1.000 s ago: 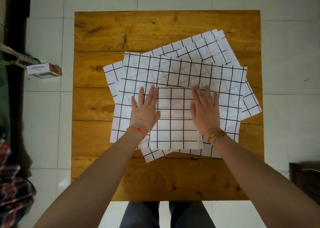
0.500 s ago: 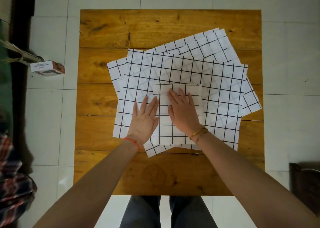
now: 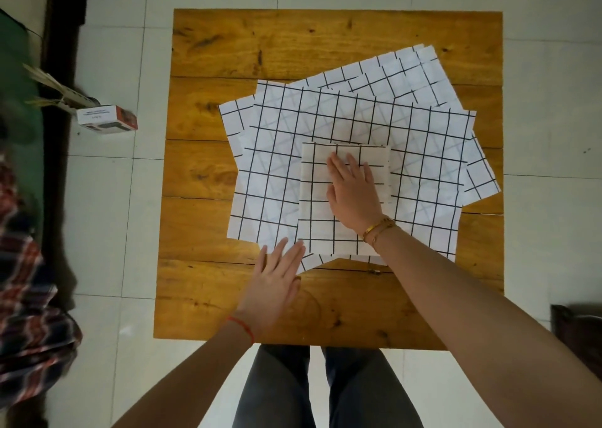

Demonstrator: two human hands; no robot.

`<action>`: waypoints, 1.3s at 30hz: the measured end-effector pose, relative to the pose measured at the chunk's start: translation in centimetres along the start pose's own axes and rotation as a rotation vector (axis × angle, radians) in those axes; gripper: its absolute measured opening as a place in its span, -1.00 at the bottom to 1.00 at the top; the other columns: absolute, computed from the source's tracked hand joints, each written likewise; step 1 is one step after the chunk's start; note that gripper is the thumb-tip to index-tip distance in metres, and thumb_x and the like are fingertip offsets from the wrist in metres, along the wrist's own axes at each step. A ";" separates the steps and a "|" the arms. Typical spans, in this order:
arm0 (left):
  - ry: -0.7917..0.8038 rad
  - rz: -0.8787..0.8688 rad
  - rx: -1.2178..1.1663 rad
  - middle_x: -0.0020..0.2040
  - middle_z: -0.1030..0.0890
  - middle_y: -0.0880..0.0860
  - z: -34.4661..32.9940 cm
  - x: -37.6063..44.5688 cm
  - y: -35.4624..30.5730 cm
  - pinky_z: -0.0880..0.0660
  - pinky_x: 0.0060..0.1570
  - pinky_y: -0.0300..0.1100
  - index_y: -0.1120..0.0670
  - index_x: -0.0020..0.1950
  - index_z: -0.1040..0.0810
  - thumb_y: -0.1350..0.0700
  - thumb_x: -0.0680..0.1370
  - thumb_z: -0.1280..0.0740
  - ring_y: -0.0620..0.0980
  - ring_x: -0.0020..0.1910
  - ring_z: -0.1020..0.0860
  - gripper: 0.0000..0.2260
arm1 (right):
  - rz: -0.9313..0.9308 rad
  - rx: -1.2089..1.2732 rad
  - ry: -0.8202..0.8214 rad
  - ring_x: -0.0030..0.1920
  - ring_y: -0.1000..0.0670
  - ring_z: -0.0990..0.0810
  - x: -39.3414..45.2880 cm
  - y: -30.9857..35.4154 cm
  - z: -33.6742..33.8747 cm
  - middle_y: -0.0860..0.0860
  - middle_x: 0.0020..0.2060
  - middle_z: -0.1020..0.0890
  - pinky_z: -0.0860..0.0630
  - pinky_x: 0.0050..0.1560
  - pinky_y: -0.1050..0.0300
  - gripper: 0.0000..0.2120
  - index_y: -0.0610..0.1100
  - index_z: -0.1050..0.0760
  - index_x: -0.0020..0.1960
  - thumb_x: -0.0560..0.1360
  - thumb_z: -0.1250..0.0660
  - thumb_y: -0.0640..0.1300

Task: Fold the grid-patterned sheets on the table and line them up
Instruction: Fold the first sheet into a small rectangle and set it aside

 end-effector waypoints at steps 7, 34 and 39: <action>-0.260 0.059 -0.255 0.29 -0.46 0.03 3.9 1.5 0.1 -0.38 0.29 0.00 0.06 0.36 -0.41 0.10 0.60 -0.18 0.00 0.30 -0.38 -0.68 | 0.004 0.214 -0.320 0.49 -0.11 -0.12 -1.7 -1.9 2.8 -0.07 0.46 -0.25 -0.10 0.49 -0.05 -0.53 -0.14 -0.17 0.48 0.58 -0.11 -0.14; -0.373 0.772 -1.284 -0.29 -0.56 -0.10 6.8 7.6 4.1 -0.52 -0.02 -0.30 0.05 0.08 -0.55 0.18 0.47 -0.44 -0.12 -0.17 -0.58 -0.79 | -0.719 1.083 -0.289 -0.20 0.15 -0.52 -7.7 -9.7 -0.4 0.13 -0.23 -0.52 -0.38 -0.24 0.42 -0.75 -0.18 -0.45 0.09 0.44 -0.40 -0.20; -0.425 0.552 -1.392 -0.38 -0.54 -0.14 8.6 6.7 4.6 -0.46 0.22 -0.19 0.02 0.19 -0.57 0.24 0.46 -0.46 -0.14 -0.18 -0.59 -0.68 | -0.490 1.103 -0.375 -0.15 0.07 -0.54 -8.1 -9.1 1.5 0.02 -0.15 -0.57 -0.54 -0.14 0.29 -0.70 -0.04 -0.41 0.17 0.47 -0.34 -0.23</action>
Point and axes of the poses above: each hand's wrist, its own x-axis towards the middle knuckle, its own z-axis out of the back of the hand, y = z × x, the point moved 6 cm from there along x, towards the middle knuckle
